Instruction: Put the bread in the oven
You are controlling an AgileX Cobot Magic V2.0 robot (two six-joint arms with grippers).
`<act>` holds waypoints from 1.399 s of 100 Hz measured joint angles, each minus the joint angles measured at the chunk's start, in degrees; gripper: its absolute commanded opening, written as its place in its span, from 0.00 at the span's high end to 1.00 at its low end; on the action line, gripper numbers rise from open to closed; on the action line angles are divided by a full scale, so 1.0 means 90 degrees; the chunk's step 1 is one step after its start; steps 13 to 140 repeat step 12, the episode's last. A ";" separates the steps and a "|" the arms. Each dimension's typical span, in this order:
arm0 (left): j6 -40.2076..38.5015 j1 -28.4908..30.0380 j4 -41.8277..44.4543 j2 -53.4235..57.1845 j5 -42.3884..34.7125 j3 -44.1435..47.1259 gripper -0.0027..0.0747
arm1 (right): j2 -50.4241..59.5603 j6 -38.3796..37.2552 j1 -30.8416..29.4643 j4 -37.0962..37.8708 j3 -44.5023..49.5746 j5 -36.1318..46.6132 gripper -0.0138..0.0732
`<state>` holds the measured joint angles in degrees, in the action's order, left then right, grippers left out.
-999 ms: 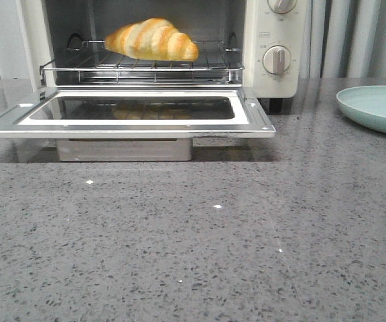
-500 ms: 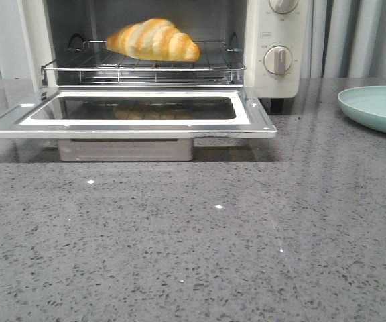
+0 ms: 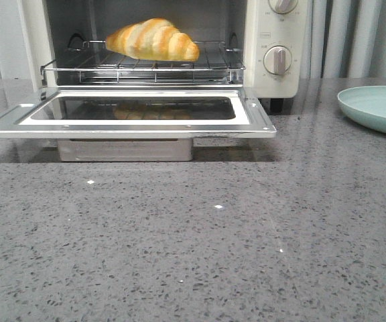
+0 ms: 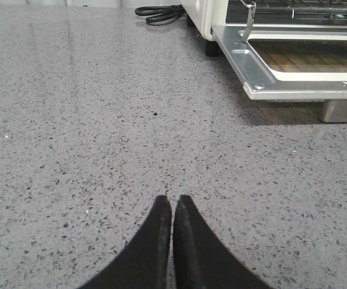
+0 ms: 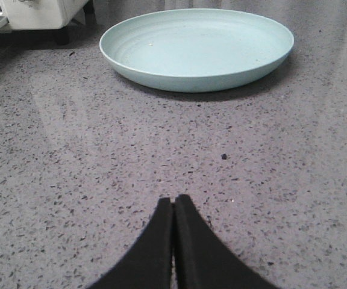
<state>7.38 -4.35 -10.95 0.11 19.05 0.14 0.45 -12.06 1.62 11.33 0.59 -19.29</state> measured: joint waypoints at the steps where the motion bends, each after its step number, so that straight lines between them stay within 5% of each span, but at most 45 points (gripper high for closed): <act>1: 0.0000 0.0000 0.0000 0.0000 0.0000 0.0000 0.99 | 0.0000 0.0000 0.0000 0.0000 0.0000 0.0000 0.90; 140: 0.0000 0.0000 0.0000 0.0000 0.0000 0.0000 0.99 | 0.0000 0.0000 0.0000 0.0000 0.0000 -0.0003 0.90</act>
